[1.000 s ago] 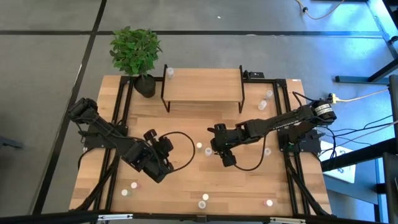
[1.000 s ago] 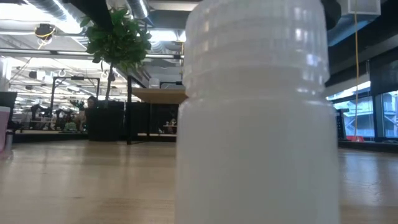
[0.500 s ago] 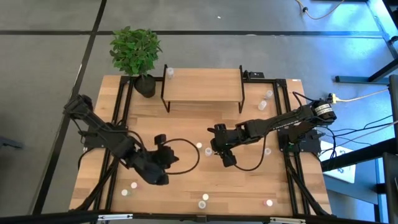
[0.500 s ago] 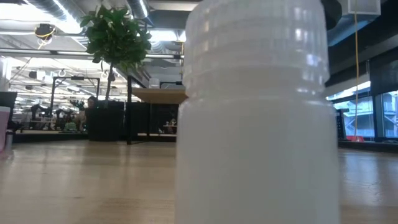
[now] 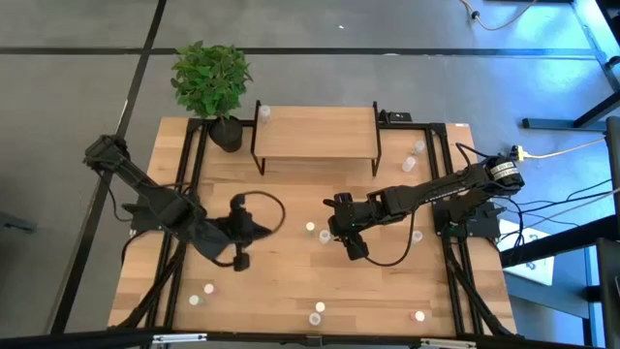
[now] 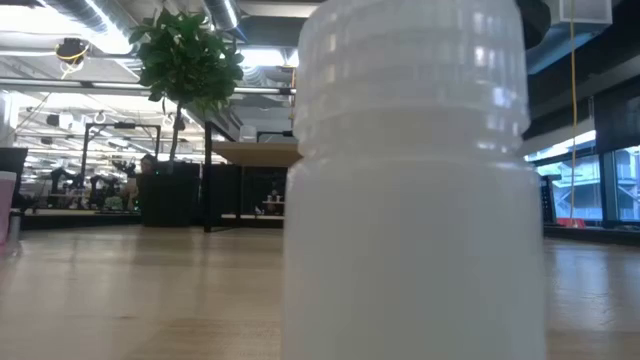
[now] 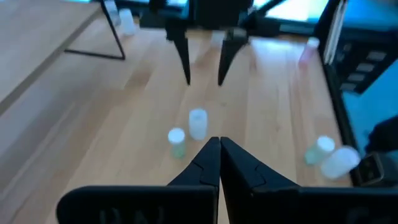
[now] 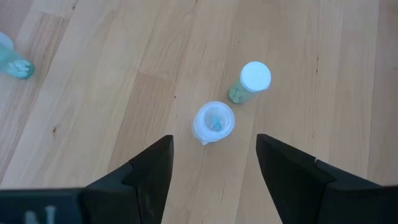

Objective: Pick and place medicine bottles onto shelf by color
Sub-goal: Put the center white pill bottle on the shelf

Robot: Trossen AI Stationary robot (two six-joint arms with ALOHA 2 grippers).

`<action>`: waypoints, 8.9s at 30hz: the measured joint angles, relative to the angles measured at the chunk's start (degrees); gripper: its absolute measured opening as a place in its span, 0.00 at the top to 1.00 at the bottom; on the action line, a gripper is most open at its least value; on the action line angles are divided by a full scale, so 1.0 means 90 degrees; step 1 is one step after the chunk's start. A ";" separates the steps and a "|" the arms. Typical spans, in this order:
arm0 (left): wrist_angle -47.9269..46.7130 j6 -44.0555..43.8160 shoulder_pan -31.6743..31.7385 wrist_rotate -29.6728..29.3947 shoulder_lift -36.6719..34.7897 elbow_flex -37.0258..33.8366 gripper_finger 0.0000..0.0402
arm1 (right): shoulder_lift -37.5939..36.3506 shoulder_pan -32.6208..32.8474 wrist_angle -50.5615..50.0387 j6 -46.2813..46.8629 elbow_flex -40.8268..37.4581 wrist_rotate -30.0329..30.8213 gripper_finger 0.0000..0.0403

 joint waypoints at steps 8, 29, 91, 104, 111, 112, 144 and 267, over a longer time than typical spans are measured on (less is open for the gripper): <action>0.0104 0.0169 -0.0003 -0.0074 -0.0138 -0.0308 1.00 | 0.0000 0.0001 -0.0001 0.0007 -0.0002 0.0000 0.42; 0.0105 0.0671 -0.0024 0.0309 -0.0107 -0.0311 1.00 | -0.0002 0.0000 0.0041 -0.0022 -0.0002 0.0000 0.42; 0.0133 0.0671 -0.0026 0.0306 -0.0102 -0.0311 1.00 | 0.1220 0.0000 0.0900 0.0972 -0.0002 0.0126 0.09; 0.0139 0.0672 -0.0026 0.0306 -0.0102 -0.0311 1.00 | 0.1627 -0.0119 0.1160 0.0828 -0.0002 0.0114 0.09; 0.0139 0.0671 -0.0026 0.0307 -0.0102 -0.0311 1.00 | 0.1627 -0.0119 0.1163 0.0845 -0.0002 0.0114 0.16; 0.0137 0.0671 -0.0025 0.0307 -0.0102 -0.0311 1.00 | 0.1627 -0.0119 0.1163 0.0845 -0.0002 0.0112 0.18; 0.0137 0.0671 -0.0026 0.0307 -0.0102 -0.0311 1.00 | 0.1625 -0.0119 0.1222 0.1451 -0.0002 0.0058 0.61; -0.0764 -0.0495 0.1472 -0.2914 -0.0104 -0.0311 1.00 | 0.4199 -0.5095 -0.2554 -0.2159 0.7526 -0.1282 0.61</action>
